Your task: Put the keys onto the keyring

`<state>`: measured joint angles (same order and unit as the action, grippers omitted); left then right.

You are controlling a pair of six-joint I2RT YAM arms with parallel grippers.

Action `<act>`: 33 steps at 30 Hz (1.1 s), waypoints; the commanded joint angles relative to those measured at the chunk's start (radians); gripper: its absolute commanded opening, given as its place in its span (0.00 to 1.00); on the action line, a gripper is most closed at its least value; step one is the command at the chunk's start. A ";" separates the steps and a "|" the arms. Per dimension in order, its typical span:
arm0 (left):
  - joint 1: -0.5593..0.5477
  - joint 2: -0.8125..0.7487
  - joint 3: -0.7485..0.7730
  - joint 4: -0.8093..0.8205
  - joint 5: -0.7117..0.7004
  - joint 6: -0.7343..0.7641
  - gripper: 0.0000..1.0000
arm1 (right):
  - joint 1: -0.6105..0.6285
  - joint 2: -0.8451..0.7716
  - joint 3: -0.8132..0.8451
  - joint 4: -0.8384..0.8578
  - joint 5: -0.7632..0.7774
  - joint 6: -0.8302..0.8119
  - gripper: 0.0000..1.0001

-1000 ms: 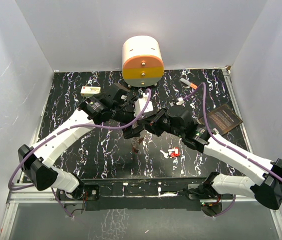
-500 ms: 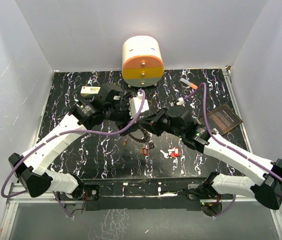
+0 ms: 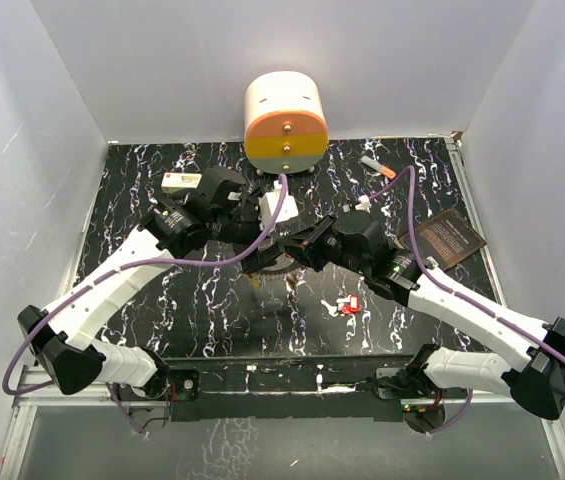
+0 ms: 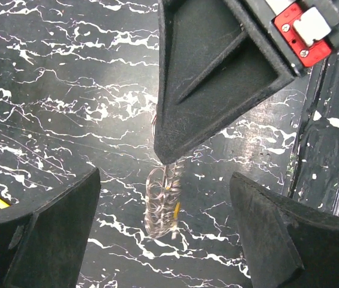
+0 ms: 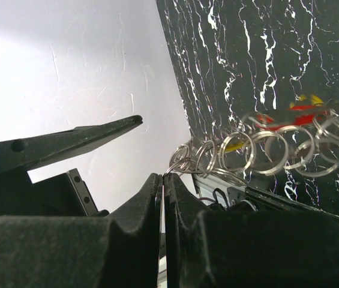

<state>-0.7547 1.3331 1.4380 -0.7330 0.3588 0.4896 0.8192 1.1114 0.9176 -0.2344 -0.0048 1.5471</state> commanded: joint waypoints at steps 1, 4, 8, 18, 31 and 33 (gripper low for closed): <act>-0.002 -0.038 -0.036 0.032 0.025 0.021 0.91 | 0.006 -0.046 0.003 0.113 0.014 0.018 0.08; -0.001 -0.028 -0.060 0.081 -0.022 0.033 0.95 | 0.006 -0.040 0.015 0.112 0.005 0.015 0.08; -0.002 -0.012 -0.076 0.119 -0.079 0.051 0.96 | 0.005 -0.039 0.020 0.113 -0.002 0.018 0.08; -0.002 -0.171 -0.257 0.300 0.096 0.167 0.94 | 0.007 -0.048 0.013 0.124 -0.011 0.022 0.08; -0.002 -0.243 -0.348 0.449 0.098 0.125 0.87 | 0.008 -0.062 -0.004 0.143 -0.002 0.021 0.08; -0.002 -0.232 -0.351 0.451 0.096 0.122 0.86 | 0.008 -0.058 -0.002 0.150 -0.005 0.021 0.08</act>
<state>-0.7547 1.1202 1.0962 -0.3344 0.4297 0.6285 0.8211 1.0863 0.9089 -0.2008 -0.0105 1.5509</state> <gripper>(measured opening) 0.871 0.081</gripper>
